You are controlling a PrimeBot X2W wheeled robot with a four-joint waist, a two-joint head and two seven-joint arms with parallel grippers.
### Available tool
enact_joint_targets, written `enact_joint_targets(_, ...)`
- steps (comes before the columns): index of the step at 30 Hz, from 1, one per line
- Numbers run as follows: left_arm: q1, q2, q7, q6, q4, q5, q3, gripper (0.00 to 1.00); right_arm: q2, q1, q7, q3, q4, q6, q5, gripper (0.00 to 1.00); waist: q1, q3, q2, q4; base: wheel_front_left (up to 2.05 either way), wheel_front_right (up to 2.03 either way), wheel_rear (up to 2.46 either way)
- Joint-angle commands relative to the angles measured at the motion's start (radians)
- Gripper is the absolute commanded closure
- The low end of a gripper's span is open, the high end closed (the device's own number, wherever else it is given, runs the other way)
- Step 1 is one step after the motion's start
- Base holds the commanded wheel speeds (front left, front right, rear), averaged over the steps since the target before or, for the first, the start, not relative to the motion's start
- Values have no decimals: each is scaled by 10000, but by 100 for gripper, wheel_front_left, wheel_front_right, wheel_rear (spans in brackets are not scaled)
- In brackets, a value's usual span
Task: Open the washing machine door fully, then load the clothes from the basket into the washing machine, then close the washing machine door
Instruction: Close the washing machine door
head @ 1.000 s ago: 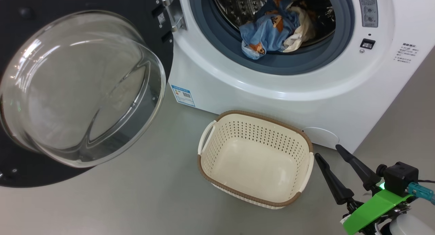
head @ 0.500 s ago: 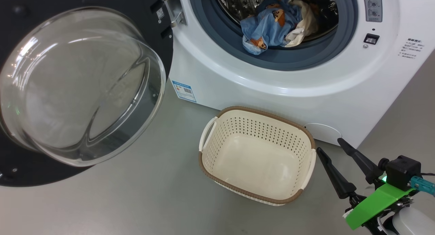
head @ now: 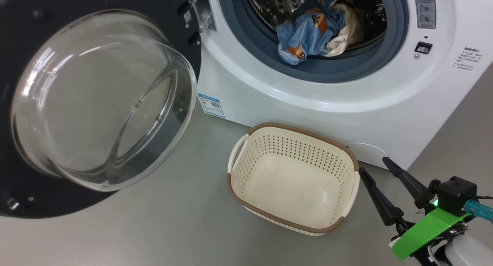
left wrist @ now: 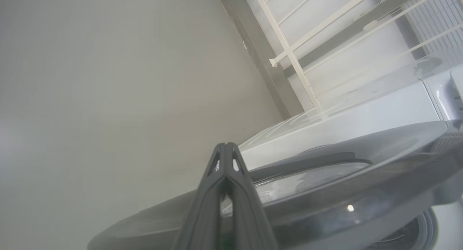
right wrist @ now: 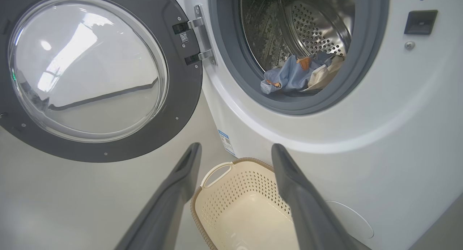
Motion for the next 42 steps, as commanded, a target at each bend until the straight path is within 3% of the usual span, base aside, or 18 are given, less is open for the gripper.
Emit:
enact_joint_targets(1, 170, 307, 349, -139, -316, -156, -24, 100, -185, -152, -80, 134, -183, 46, 18, 0, 0, -29, 0, -6, 0, 0, 0)
enact_joint_targets(18, 1270, 59, 3290, -248, -3257, -1285, -804, 100, 16, 131, -80, -130, -106, 46, 5, 0, 0, -633, 0, -2, 0, 0, 0)
enact_joint_targets(31, 1942, -372, 4548, -253, -5770, -2299, -1708, 100, 164, 384, -80, -328, -77, 46, -37, 0, 0, -1055, 0, -118, 0, 0, 0)
enact_joint_targets(42, 2401, -563, 5308, -254, -7715, -3074, -2561, 100, 300, 698, -80, -699, -80, 46, -133, 0, 0, -1377, 0, -681, 0, 0, 0)
